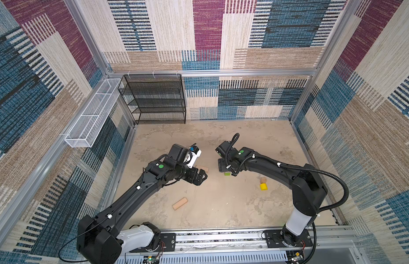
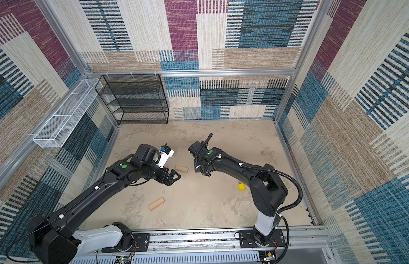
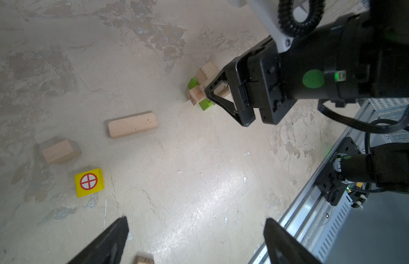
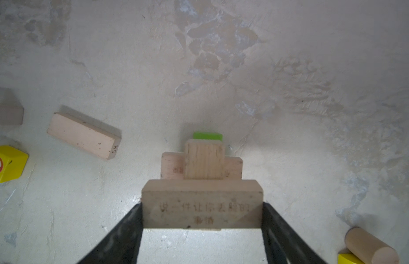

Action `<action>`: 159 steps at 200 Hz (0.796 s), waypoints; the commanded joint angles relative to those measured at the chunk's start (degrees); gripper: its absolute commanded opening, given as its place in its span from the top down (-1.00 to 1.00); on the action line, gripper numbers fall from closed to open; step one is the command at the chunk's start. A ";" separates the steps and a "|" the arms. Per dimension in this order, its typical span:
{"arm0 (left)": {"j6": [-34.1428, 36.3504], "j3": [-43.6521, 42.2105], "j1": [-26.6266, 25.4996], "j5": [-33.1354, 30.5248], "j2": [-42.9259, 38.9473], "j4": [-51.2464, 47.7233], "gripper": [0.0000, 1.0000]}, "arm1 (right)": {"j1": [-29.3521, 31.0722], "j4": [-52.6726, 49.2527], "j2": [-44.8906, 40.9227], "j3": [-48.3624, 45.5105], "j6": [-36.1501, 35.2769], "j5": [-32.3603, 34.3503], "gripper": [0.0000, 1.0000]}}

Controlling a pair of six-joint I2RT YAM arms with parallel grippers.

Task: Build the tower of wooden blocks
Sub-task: 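Lower the engraved block onto the stack and open the right gripper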

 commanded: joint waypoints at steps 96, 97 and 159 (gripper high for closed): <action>-0.62 0.09 0.15 0.72 -0.29 1.01 -0.94 | 0.04 -0.78 1.15 2.10 0.15 0.50 -0.08; -0.64 0.09 0.15 0.67 -0.28 1.01 -0.94 | 0.04 -0.81 1.14 2.11 0.14 0.46 -0.08; -0.59 0.09 0.15 0.72 -0.22 1.01 -0.94 | -0.02 -1.32 1.93 2.19 -1.24 0.29 -0.14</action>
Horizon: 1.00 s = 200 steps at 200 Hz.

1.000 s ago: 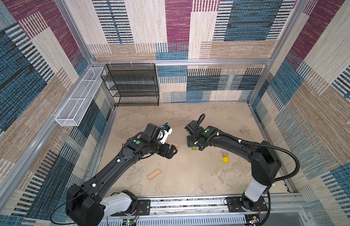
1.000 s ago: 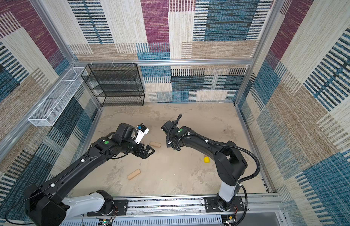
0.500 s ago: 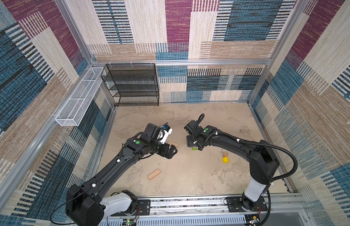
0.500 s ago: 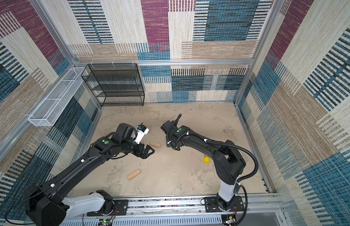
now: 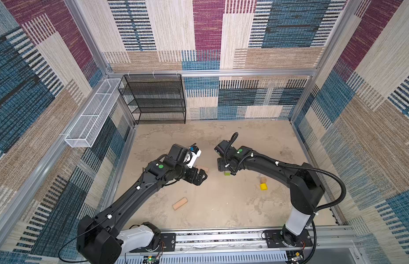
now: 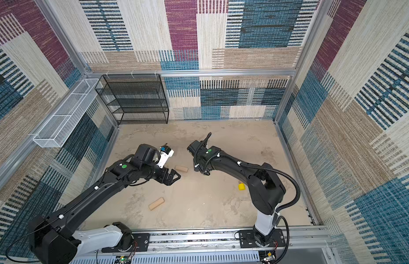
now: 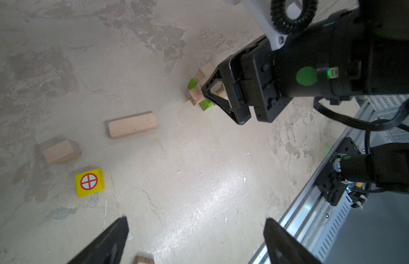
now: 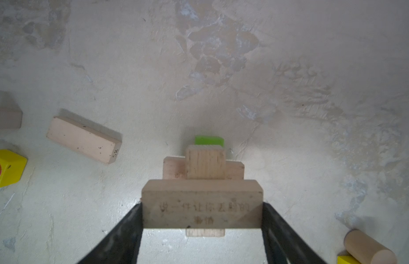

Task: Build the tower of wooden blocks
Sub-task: 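Lower the engraved block onto the stack and open the right gripper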

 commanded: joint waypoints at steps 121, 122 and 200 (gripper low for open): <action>-0.66 0.17 0.26 0.80 0.09 1.01 -0.94 | 0.00 -0.91 0.58 1.19 -1.09 0.38 -0.66; -0.66 0.17 0.26 0.80 0.09 1.01 -0.94 | 0.02 -0.90 0.60 1.17 -1.00 0.40 -0.66; -0.75 0.25 0.35 0.72 -0.15 1.02 -0.94 | 0.02 -1.10 -0.37 1.77 -0.48 0.25 -0.95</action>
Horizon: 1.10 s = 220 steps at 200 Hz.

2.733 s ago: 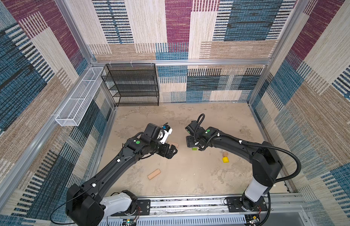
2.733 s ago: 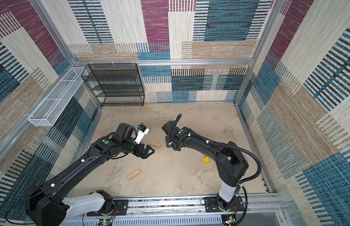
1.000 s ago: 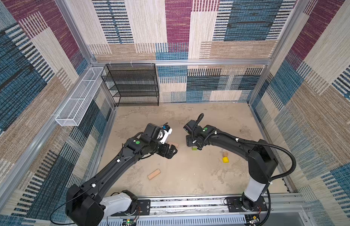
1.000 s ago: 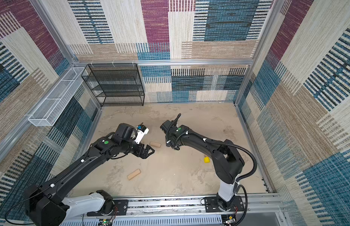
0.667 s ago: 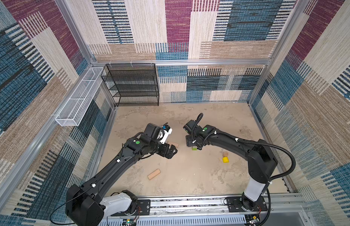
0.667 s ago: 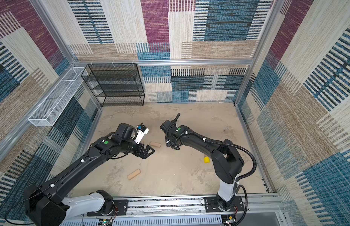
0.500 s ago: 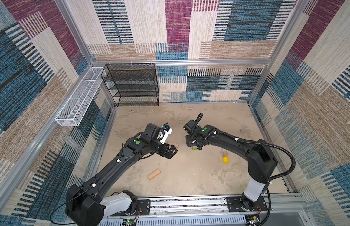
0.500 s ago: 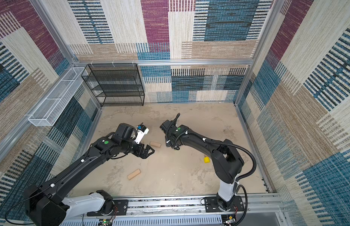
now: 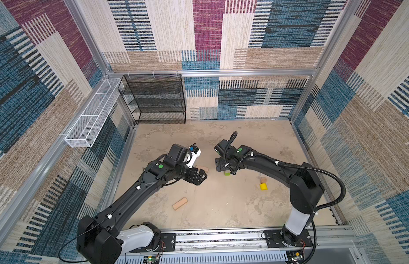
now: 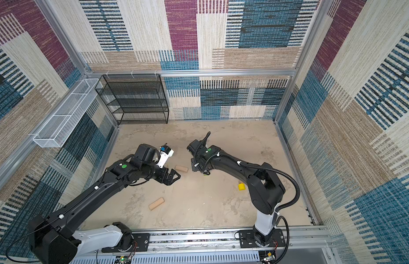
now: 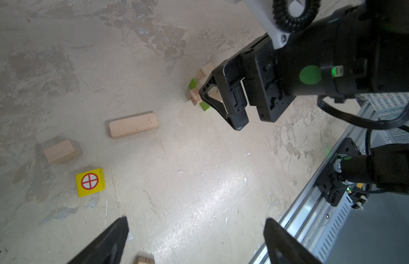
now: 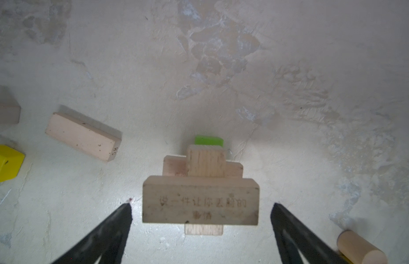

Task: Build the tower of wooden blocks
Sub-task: 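Lower the engraved block onto the stack and open the right gripper, then raise the open right gripper and swing it back toward the robot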

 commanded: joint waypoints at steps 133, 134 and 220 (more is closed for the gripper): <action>-2.93 1.07 7.69 5.11 -0.93 2.69 -0.90 | -0.01 -0.80 -7.38 4.19 -2.27 -2.99 -1.00; -2.94 1.11 7.77 5.11 -0.93 2.69 -0.90 | 0.00 -0.78 -7.53 4.10 -2.33 -3.02 -1.00; -3.04 2.98 10.22 7.33 1.73 3.25 -0.86 | 0.14 9.04 -19.38 -0.69 -12.92 -8.84 -0.79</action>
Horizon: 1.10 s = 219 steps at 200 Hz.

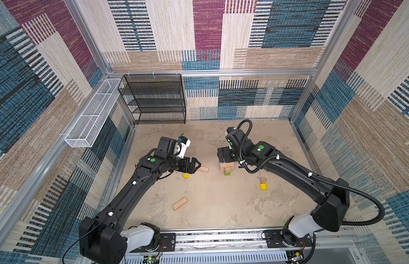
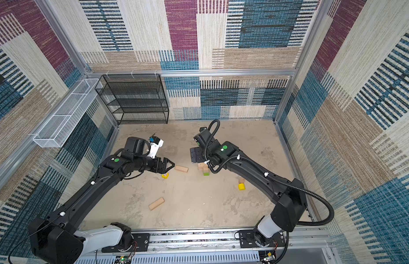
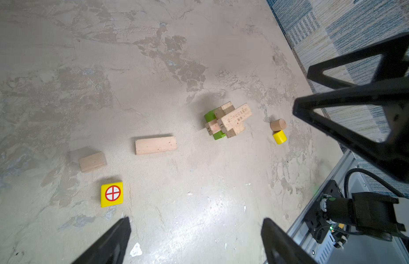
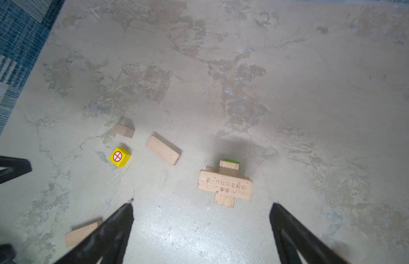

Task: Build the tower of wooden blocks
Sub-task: 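Raise the open right gripper and swing it back toward the robot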

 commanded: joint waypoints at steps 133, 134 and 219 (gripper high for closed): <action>-0.66 1.28 2.17 4.08 2.27 0.70 -0.81 | 9.52 20.32 -12.63 -9.14 -23.85 -12.52 -0.57; -0.66 1.24 2.16 4.05 2.22 0.66 -0.81 | 9.60 20.40 -12.52 -9.12 -24.05 -12.42 -0.57; -0.63 0.93 5.13 3.46 1.55 0.63 -0.80 | 13.24 22.02 -5.94 -4.65 -32.99 -15.86 -0.58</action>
